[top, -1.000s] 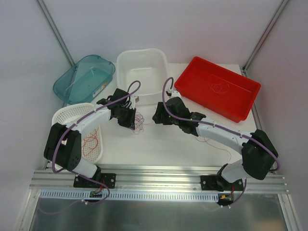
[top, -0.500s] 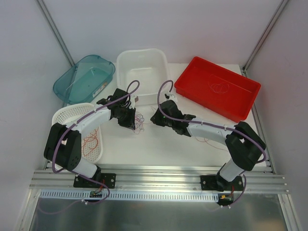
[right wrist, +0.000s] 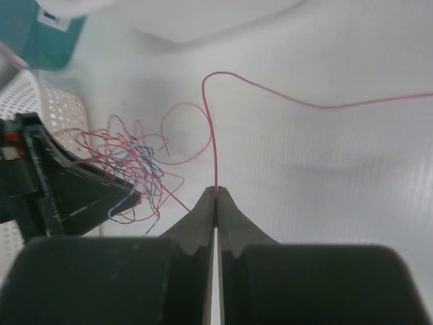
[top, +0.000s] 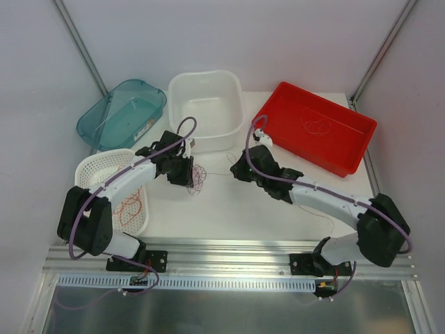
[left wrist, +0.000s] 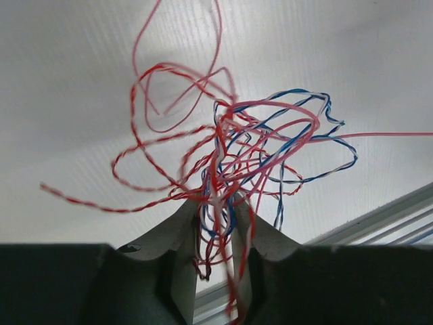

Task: Untangle the cables

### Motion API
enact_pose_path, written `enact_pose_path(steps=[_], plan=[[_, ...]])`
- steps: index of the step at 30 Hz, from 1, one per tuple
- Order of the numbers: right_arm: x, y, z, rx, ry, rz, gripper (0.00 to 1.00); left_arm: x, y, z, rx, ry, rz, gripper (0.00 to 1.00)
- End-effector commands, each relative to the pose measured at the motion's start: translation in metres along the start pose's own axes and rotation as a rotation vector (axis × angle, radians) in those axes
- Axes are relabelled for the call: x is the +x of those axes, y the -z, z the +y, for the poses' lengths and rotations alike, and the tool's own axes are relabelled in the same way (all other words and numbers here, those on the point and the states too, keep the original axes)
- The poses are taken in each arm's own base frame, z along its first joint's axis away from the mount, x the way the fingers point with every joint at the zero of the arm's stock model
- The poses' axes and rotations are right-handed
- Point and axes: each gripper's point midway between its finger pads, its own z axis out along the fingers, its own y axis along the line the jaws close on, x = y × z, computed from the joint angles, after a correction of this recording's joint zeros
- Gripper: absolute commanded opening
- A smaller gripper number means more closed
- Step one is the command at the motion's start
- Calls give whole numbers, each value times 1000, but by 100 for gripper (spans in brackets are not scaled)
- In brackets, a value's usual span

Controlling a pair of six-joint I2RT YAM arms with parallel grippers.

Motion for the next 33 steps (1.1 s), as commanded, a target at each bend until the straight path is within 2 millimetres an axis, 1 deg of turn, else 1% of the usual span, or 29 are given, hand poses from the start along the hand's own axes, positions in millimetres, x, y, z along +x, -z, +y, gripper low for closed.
enact_pose_path(steps=[1, 2, 3, 4, 5, 6, 7, 8, 9, 10, 11, 12, 13, 14, 16, 19, 22, 24, 25, 26, 28, 29, 30, 33], plan=[[-57, 49, 0, 9, 42, -168, 1, 2, 6, 9, -73, 58, -39, 24], [-65, 60, -12, 54, 79, -191, 1, 3, 7, 10, -81, 74, -44, 25], [-78, 72, -11, 58, 95, -224, 1, 8, 6, 13, -92, 91, -37, 25], [-96, 98, -6, 30, 95, -282, 1, 9, 5, 13, -99, 121, -40, 25], [-106, 111, -16, 65, 107, -304, 1, 11, 5, 16, -111, 137, -42, 25], [-121, 129, -11, 47, 142, -344, 1, 16, 4, 18, -122, 155, -34, 25], [-135, 152, -9, 25, 139, -391, 1, 17, 2, 19, -127, 182, -31, 25], [-143, 166, -15, 37, 154, -403, 1, 21, 1, 22, -141, 194, -24, 25], [-156, 184, -10, 22, 182, -435, 1, 23, -1, 23, -149, 206, -20, 25], [-164, 202, -7, 0, 190, -457, 1, 24, -2, 23, -154, 221, -16, 25], [-165, 210, -17, 31, 203, -446, 1, 27, -4, 27, -170, 231, -9, 25], [-169, 219, -17, 32, 214, -453, 1, 27, -5, 28, -176, 234, -8, 25], [-178, 239, -12, 4, 231, -483, 1, 27, -6, 29, -182, 245, -7, 25], [-177, 245, -13, 1, 244, -474, 1, 25, -6, 29, -185, 248, -11, 24], [-177, 259, -4, -47, 278, -459, 1, 23, -6, 31, -200, 258, -17, 16], [-175, 265, -1, -55, 306, -429, 1, 16, -5, 32, -213, 260, -34, 6], [-179, 279, -6, -41, 327, -464, 1, 13, -7, 37, -241, 272, -38, 6], [-189, 296, -6, -31, 355, -509, 1, 14, -10, 43, -253, 297, -28, 6], [-190, 302, -9, -15, 364, -515, 1, 15, -13, 50, -281, 315, -20, 6], [-198, 315, -4, -22, 378, -543, 1, 15, -15, 51, -287, 321, -15, 7], [-201, 323, -2, -24, 375, -552, 1, 16, -19, 58, -317, 336, -5, 7], [-204, 328, -2, -21, 399, -563, 1, 13, -20, 59, -325, 338, -8, 7], [-208, 337, 1, -29, 408, -584, 1, 12, -21, 61, -331, 344, -6, 7], [-216, 355, 2, -21, 418, -628, 1, 10, -28, 69, -365, 355, 8, 7]])
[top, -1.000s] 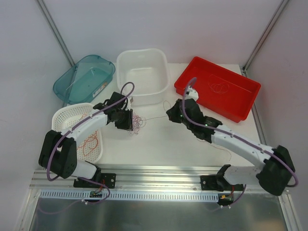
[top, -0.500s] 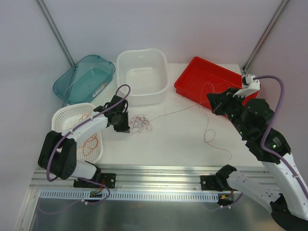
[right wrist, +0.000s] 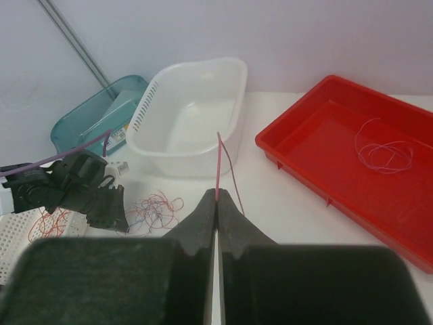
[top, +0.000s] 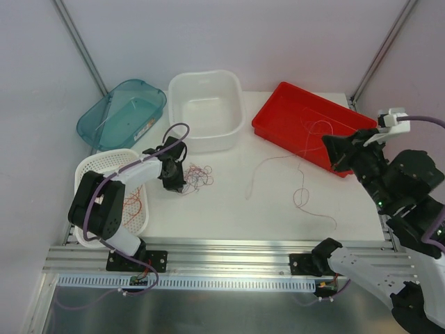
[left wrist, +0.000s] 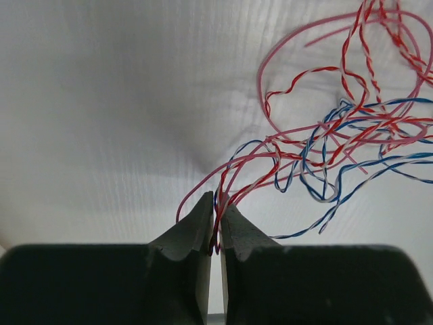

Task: Untangle the cables

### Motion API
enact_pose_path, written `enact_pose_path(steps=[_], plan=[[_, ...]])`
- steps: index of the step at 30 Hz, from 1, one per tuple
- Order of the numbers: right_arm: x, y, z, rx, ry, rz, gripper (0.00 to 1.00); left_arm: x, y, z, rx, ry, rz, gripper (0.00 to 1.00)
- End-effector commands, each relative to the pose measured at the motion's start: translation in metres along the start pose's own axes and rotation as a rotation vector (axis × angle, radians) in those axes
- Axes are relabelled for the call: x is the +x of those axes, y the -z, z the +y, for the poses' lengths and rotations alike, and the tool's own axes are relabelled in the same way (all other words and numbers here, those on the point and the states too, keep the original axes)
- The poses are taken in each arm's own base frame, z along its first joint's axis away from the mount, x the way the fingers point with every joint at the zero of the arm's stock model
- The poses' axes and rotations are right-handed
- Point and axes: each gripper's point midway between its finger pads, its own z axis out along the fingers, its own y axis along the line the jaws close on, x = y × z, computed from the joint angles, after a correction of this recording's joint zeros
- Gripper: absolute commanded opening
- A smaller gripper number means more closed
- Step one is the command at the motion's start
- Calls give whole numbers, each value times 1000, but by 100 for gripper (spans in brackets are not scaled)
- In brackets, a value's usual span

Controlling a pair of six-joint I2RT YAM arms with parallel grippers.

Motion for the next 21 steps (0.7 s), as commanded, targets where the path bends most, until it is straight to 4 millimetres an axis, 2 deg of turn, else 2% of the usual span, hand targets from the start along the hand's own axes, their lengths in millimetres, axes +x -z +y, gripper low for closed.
enact_pose_path(steps=[1, 4, 6, 10, 11, 13, 14, 17, 18, 20, 21], plan=[[-39, 26, -8, 20, 57, -105, 1, -17, -6, 6, -57, 48, -18, 7], [-54, 35, -10, 26, 74, -143, 1, -23, -10, 7, -63, 64, -13, 6], [-51, 32, -11, 30, 87, -129, 1, -27, -8, 3, -51, 67, -18, 7], [-20, 10, -10, 36, 117, -28, 1, -29, 0, -9, 9, 59, -19, 9], [-3, 0, -12, 46, 125, 11, 1, -29, 5, -12, 25, 49, -30, 11], [17, -12, -13, 54, 131, 62, 1, -26, 14, -19, 63, 12, -42, 14], [38, -21, -17, 75, 129, 115, 1, -22, 16, -22, 78, -3, -37, 15], [71, -35, -32, 154, 130, 188, 1, -7, 26, -32, 132, -56, -31, 19], [95, -41, -39, 185, 129, 237, 1, -3, 28, -35, 146, -73, -28, 21], [122, -48, -52, 240, 126, 297, 1, 11, 31, -41, 182, -96, -3, 26], [147, -51, -59, 274, 108, 351, 1, 15, 33, -42, 193, -103, 4, 27]])
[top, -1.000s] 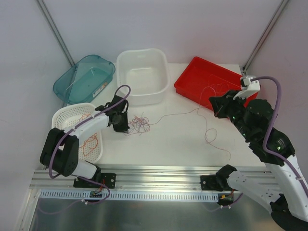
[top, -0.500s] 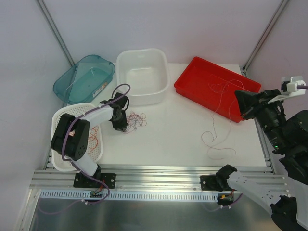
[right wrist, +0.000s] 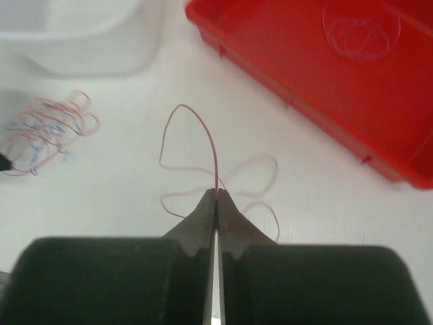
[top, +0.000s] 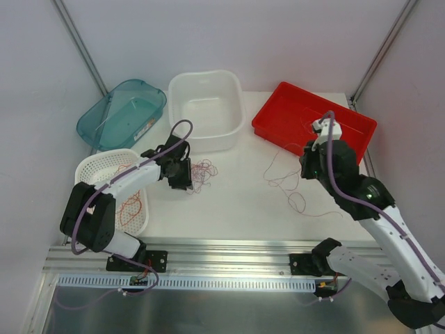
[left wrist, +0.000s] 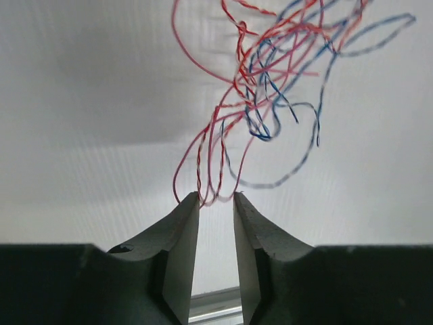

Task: Untangle the cables

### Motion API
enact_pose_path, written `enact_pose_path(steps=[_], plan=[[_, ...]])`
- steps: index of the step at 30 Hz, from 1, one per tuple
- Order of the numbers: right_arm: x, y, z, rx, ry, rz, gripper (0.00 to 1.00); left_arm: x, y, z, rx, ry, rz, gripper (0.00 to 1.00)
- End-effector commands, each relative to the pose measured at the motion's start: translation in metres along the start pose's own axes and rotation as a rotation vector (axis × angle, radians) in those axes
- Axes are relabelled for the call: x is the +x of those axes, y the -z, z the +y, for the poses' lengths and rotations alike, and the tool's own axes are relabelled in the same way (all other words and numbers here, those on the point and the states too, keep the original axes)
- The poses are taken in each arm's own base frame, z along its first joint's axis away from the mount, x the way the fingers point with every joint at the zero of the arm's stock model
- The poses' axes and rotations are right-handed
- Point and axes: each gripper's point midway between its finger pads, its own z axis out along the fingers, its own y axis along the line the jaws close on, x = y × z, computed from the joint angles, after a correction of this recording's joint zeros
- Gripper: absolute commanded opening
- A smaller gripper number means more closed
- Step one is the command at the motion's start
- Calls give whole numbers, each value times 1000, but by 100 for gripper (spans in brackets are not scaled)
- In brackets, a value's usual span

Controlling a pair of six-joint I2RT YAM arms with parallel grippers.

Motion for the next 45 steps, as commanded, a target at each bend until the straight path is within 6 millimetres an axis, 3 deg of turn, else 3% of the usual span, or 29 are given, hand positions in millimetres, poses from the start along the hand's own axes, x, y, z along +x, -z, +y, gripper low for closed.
enact_pose_path(steps=[1, 8, 15, 16, 19, 20, 23, 26, 33, 37, 45], plan=[[40, -23, -20, 130, -64, 93, 1, 23, 11, -12, 81, -56, 42, 29], [146, -55, -41, 276, -179, 395, 13, 33, 35, -20, 174, -104, 8, 50], [213, -72, -52, 379, -248, 581, 29, 23, 71, -37, 293, -188, -91, 69], [217, -75, -51, 377, -262, 590, 32, 20, 79, -42, 317, -203, -113, 71], [228, -81, -49, 372, -271, 617, 53, 11, 94, -45, 337, -244, -170, 73], [229, -82, -49, 372, -272, 619, 66, 8, 97, -46, 341, -256, -185, 74], [227, -86, -44, 341, -274, 616, 82, -3, 109, -50, 344, -306, -238, 75], [222, -83, -50, 376, -260, 608, 88, -15, 116, -51, 332, -350, -282, 75], [230, -78, -75, 496, -273, 623, 92, -37, 115, -47, 261, -424, -325, 75], [243, -88, -69, 445, -368, 656, 91, -36, 98, -36, 208, -429, -293, 75], [265, -106, -67, 407, -444, 697, 74, -28, 79, -28, 204, -423, -240, 74]])
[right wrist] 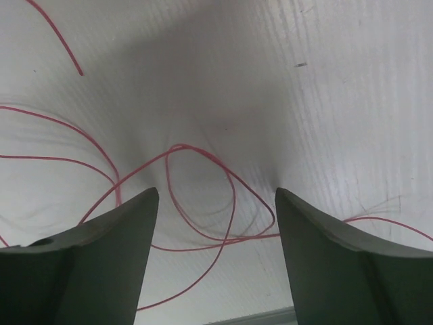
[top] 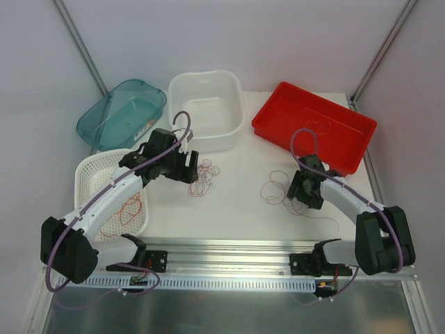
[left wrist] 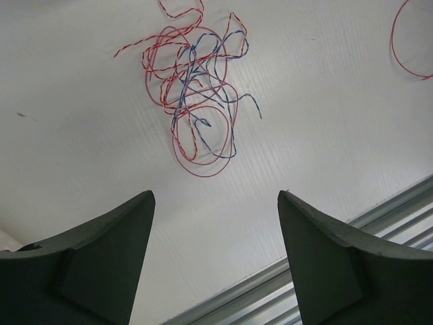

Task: Untangle the cables

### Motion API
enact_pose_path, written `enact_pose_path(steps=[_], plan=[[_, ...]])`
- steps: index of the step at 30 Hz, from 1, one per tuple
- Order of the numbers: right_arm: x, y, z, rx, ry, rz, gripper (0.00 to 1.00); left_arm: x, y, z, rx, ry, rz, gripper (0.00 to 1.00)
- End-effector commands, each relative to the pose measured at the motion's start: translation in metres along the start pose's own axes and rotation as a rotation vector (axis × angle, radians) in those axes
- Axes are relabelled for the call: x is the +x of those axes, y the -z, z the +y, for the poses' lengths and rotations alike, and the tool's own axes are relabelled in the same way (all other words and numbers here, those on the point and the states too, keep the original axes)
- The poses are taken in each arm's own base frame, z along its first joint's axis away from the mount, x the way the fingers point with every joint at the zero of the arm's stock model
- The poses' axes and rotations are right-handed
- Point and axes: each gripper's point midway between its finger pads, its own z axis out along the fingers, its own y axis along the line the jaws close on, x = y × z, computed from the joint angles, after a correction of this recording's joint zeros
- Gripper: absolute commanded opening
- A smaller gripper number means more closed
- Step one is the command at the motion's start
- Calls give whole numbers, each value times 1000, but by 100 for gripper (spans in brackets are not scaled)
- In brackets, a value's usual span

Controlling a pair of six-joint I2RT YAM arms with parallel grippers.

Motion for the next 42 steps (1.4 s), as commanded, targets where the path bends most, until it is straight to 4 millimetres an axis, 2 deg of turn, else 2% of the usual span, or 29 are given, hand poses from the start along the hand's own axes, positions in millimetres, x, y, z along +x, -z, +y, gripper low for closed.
enact_pose_path(steps=[1, 4, 12, 15, 18, 21, 22, 23, 27, 30, 34, 35, 37, 38, 40, 41, 42], plan=[[-4, -7, 13, -50, -27, 1, 71, 1, -4, 8, -6, -15, 5, 74], [-4, -12, 14, -46, -29, 6, 63, 2, -5, 11, -14, -8, 7, 74], [-4, -25, 14, -13, -24, 21, 57, 10, -6, 21, -65, -13, 11, 74], [-6, -26, 14, -1, -17, 21, 48, 11, -6, 24, -78, -12, 12, 73], [-10, -27, 15, 0, -10, 15, 33, 12, -7, 25, -82, -12, 15, 74], [-13, -27, 17, -3, 1, 9, 16, 13, -7, 26, -87, -12, 16, 74], [-13, -27, 17, -3, 6, 11, 4, 13, -7, 26, -87, -12, 16, 74], [-15, -27, 17, -4, 7, 7, 1, 12, -7, 27, -92, -14, 15, 74], [-24, -16, 19, -24, 24, -31, 1, 14, -7, 29, -102, -13, 18, 74], [-41, 7, 20, -43, 33, -92, 1, 14, -8, 30, -106, -10, 20, 74], [-68, 48, 23, -81, 56, -189, 1, 14, -9, 30, -107, -13, 24, 74], [-85, 66, 29, -106, 52, -238, 1, 14, -9, 30, -107, -11, 23, 74], [-98, 93, 27, -122, 50, -292, 1, 14, -9, 30, -110, -10, 23, 74], [-114, 113, 31, -144, 51, -346, 1, 14, -9, 30, -109, -11, 26, 74], [-127, 139, 30, -155, 52, -397, 1, 15, -10, 30, -110, -10, 29, 74], [-142, 163, 33, -177, 53, -449, 1, 15, -10, 30, -110, -7, 31, 74], [-149, 176, 33, -182, 50, -479, 1, 16, -10, 31, -110, -9, 32, 73]])
